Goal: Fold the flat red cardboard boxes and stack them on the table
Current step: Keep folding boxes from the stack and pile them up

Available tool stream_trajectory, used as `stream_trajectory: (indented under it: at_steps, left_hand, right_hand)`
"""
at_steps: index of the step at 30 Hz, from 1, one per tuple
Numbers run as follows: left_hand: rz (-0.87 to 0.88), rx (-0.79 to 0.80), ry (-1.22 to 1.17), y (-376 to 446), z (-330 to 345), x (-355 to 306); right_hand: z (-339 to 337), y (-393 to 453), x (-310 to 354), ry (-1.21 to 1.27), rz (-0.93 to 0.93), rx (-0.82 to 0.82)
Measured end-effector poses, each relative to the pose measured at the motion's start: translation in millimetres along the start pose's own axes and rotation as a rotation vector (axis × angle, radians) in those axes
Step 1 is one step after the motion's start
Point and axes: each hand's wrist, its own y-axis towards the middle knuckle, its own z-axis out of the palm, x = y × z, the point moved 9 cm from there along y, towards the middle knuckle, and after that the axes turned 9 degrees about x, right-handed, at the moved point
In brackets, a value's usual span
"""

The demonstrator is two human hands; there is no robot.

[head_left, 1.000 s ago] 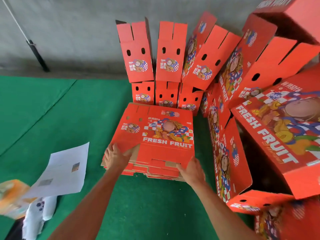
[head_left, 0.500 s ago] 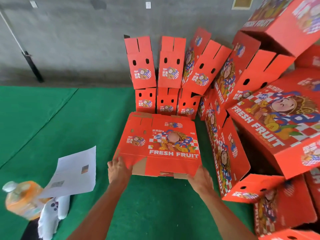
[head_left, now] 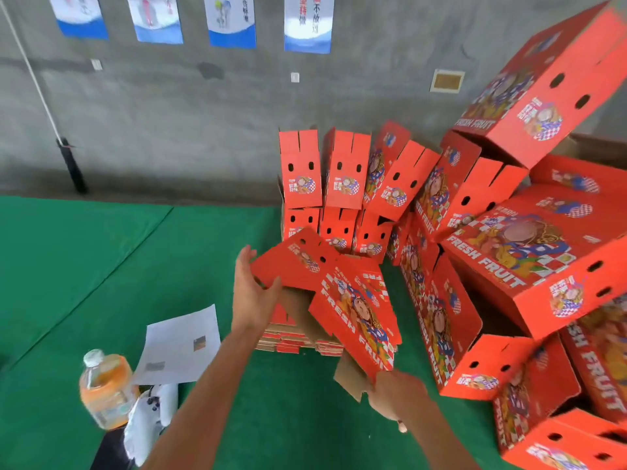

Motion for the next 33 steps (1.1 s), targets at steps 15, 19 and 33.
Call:
stream_trajectory:
  at_steps: [15,19,33]
  left_hand:
    - [-0.336,0.960,-0.060,-66,135,-128]
    - [-0.356,1.046,0.041,-84,138,-139]
    - [-0.263,1.043,0.095,-73,78,-129]
  right_hand:
    - [-146,-154,30,0.525,-0.252,-0.127]
    - [-138,-172,17,0.692,-0.289,-0.101]
    - [-143,-197,32,-0.065,-0.765,-0.664]
